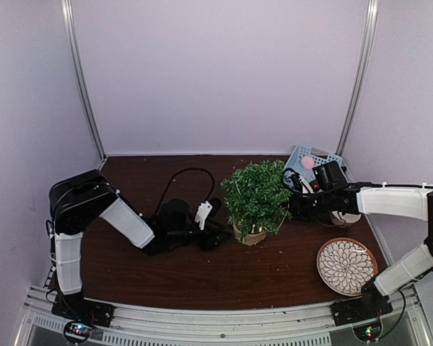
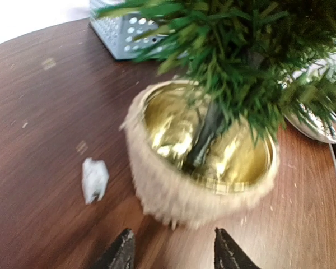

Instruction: Decorate the small christmas tree

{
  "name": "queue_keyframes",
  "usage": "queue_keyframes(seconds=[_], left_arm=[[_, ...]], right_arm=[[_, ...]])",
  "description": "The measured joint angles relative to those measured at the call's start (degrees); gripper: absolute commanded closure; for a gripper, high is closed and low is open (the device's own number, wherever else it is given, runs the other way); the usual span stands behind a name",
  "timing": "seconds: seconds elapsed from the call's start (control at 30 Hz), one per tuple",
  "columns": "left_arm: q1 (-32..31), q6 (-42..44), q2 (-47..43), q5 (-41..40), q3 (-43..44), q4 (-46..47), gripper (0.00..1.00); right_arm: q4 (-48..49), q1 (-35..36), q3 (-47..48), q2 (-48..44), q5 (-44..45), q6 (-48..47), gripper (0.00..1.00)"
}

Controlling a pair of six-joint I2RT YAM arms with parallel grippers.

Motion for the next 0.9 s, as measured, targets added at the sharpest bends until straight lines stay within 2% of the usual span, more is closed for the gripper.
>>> queue_keyframes(seconds=[0.2,0.33,0.47,0.63,0.9], left_arm=[[3.9,0.9,-7.7,-0.3,-7.4,-1.4,0.45],[8.1,1.7,-9.8,0.5,-7.5,-2.3,0.46],[10.3,3.0,-7.2,2.8,-2.8,-3.1,0.47],[10.1,3.1,-1.1,6.8,5.9,-3.3,0.48],[9.7,0.2,6.3,10.5,13.9,-1.3,0.52]], right_arm=[[-0.8,0.0,0.0,0.0,0.1,-0.3,0.52],[-0.8,-0.1,0.0,0.0,0.0,-0.3,0.52],[-0.6,-0.2,-0.1,0.0,-0.5,-0.2,0.53],[1.9,-0.2,-1.2,0.0,-1.7,0.4,0.52],[6.7,-0.2,-4.3,0.0,-3.1,3.0,0.51]])
